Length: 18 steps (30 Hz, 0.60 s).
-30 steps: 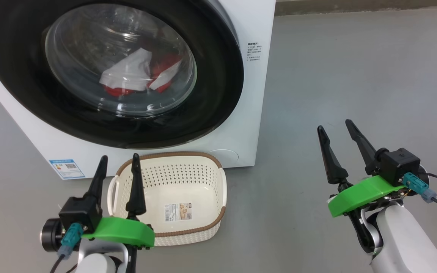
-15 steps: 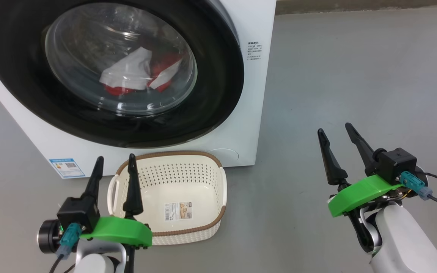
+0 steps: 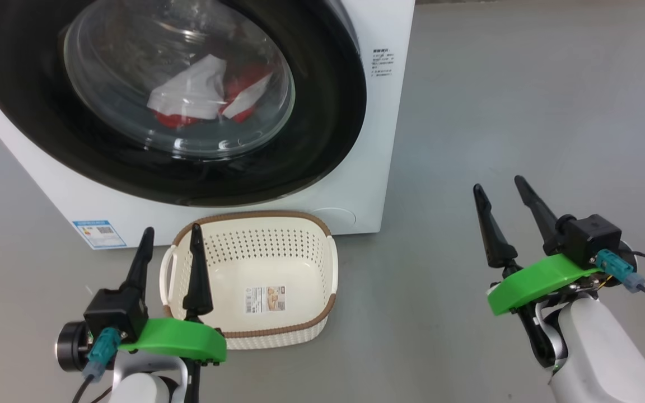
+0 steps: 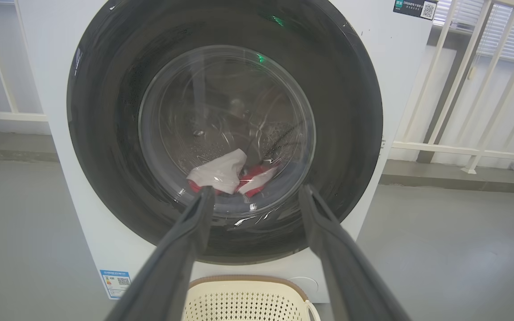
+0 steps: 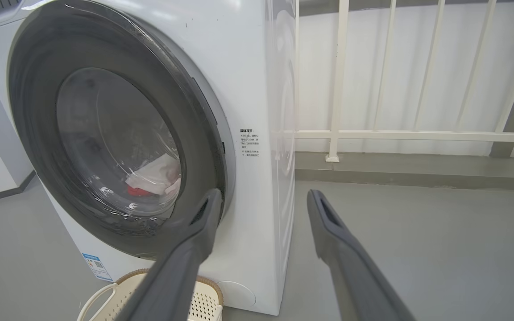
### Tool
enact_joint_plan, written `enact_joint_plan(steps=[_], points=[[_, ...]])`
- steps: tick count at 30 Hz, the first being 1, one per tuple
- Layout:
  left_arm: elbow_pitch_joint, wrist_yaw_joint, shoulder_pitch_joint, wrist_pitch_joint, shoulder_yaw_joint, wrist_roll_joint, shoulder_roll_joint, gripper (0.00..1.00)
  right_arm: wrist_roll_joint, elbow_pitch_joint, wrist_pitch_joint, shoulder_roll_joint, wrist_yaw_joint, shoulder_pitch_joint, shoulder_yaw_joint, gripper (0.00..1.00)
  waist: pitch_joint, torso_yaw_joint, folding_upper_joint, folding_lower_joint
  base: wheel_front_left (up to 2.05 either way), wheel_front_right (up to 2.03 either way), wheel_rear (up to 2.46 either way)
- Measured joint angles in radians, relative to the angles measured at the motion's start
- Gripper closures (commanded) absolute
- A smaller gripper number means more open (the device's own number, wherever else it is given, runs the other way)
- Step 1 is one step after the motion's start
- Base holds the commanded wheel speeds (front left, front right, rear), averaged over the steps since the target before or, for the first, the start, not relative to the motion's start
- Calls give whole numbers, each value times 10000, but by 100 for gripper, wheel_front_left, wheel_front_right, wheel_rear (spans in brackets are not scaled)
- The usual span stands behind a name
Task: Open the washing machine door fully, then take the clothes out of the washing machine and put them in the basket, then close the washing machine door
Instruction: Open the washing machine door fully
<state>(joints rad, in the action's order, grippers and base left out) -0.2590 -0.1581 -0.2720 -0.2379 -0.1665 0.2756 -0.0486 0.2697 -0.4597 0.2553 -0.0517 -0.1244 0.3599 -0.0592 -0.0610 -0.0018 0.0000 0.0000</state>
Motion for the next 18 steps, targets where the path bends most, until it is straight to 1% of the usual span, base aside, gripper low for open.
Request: enact_joint_plan(steps=[11, 12, 13, 14, 15, 17, 18], points=[[395, -2, -265, 0, -255, 2, -2, 0, -29, 215, 2, -10, 0, 814, 347, 0, -752, 250, 0, 0, 0, 0, 0], [424, -2, -299, 0, -270, 8, -2, 0, -29, 209, 2, -10, 0, 912, 407, 11, -824, 287, 0, 0, 0, 0, 0], [456, -2, -331, -2, -284, 25, -2, 0, -21, 205, 2, -15, 0, 1011, 441, 40, -895, 326, 0, 0, 0, 0, 0], [506, -2, -346, -2, -301, 54, 0, 0, 23, 180, 2, -23, 0, 1127, 451, 60, -969, 365, 0, 0, 0, 0, 0], [545, -2, -348, -4, -320, 75, 0, 0, 46, 123, 2, -23, 0, 1241, 449, 69, -1041, 401, 0, 0, 0, 0, 0], [648, -2, -349, -13, -362, 77, 0, 0, 311, -33, 2, -21, 0, 1509, 435, 100, -1194, 467, 0, 0, 0, 0, 0], [731, -2, -351, -13, -383, 77, 2, 0, 389, -134, 2, -25, 0, 1662, 426, 100, -1274, 496, 0, 0, 0, 0, 0]])
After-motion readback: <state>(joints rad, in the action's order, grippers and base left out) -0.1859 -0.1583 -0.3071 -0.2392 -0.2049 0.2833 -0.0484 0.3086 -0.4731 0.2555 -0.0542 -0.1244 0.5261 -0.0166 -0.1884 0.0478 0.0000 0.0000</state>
